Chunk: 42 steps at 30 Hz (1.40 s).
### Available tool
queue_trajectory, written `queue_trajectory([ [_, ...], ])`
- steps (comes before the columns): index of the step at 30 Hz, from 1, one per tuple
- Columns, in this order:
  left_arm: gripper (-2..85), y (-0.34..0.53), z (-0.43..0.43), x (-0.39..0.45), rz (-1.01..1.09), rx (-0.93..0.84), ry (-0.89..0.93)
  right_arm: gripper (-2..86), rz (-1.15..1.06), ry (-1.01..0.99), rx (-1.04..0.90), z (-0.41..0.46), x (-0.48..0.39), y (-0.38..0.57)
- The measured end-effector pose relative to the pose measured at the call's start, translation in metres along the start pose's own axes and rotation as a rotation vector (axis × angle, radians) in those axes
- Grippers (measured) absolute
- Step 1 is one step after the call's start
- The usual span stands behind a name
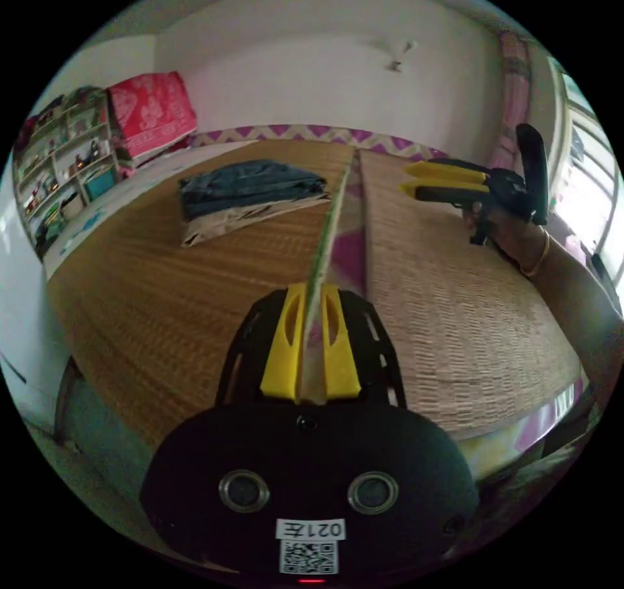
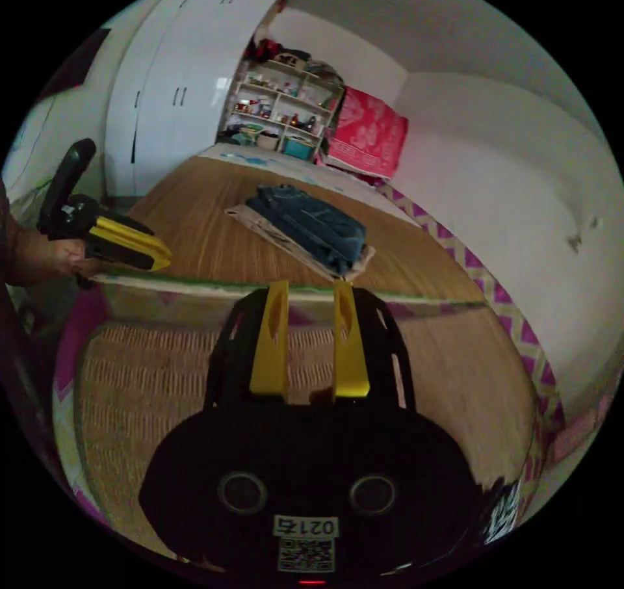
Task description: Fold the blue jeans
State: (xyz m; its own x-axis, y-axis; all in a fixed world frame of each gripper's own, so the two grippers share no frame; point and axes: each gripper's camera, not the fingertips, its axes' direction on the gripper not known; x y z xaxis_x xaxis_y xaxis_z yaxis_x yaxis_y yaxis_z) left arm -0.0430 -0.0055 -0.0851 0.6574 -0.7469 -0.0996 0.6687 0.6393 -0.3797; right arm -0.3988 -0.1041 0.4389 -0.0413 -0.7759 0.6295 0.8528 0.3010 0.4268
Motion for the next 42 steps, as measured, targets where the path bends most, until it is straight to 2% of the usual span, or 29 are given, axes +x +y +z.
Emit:
queue_trajectory([
  [2,-0.4,0.007,-0.001,-0.029,-0.095,-0.02,-0.059,10.1,-0.071,-0.011,-0.022,0.043,-0.014,-0.04],
  [4,-0.8,0.014,0.001,-0.064,-0.215,-0.073,0.048,10.0,-0.145,-0.023,-0.047,0.095,-0.03,-0.089],
  [6,-0.9,0.018,0.002,-0.079,-0.271,-0.105,0.07,10.5,-0.189,-0.041,-0.064,0.131,-0.042,-0.123],
  [10,-1.0,0.024,-0.004,-0.088,-0.263,-0.139,0.031,12.8,-0.307,-0.082,-0.109,0.195,-0.07,-0.191],
  [14,-1.0,0.028,-0.015,-0.084,-0.212,-0.135,-0.069,15.0,-0.335,-0.147,-0.158,0.237,-0.086,-0.235],
  [16,-1.0,0.032,-0.021,-0.091,-0.216,-0.13,-0.07,16.7,-0.401,-0.131,-0.238,0.265,-0.101,-0.254],
  [19,-1.0,0.037,-0.029,-0.096,-0.211,-0.125,-0.078,14.1,-0.454,-0.086,-0.3,0.289,-0.115,-0.266],
  [22,-1.0,0.042,-0.036,-0.102,-0.209,-0.124,-0.084,10.4,-0.404,-0.052,-0.3,0.297,-0.121,-0.27],
  [26,-1.0,0.047,-0.044,-0.11,-0.22,-0.12,-0.075,8.3,-0.266,-0.082,-0.284,0.29,-0.109,-0.278],
  [31,-1.0,0.055,-0.054,-0.119,-0.23,-0.116,-0.071,7.8,0.025,-0.234,-0.222,0.254,-0.043,-0.296],
  [35,-1.0,0.061,-0.059,-0.123,-0.242,-0.109,-0.075,7.6,0.185,-0.277,-0.162,0.215,0.006,-0.296],
  [39,-1.0,0.069,-0.063,-0.123,-0.239,-0.099,-0.077,7.5,0.352,-0.293,-0.048,0.131,0.071,-0.276],
  [42,-1.0,0.075,-0.067,-0.129,-0.262,-0.089,-0.035,7.3,0.363,-0.236,-0.015,0.053,0.099,-0.254],
])
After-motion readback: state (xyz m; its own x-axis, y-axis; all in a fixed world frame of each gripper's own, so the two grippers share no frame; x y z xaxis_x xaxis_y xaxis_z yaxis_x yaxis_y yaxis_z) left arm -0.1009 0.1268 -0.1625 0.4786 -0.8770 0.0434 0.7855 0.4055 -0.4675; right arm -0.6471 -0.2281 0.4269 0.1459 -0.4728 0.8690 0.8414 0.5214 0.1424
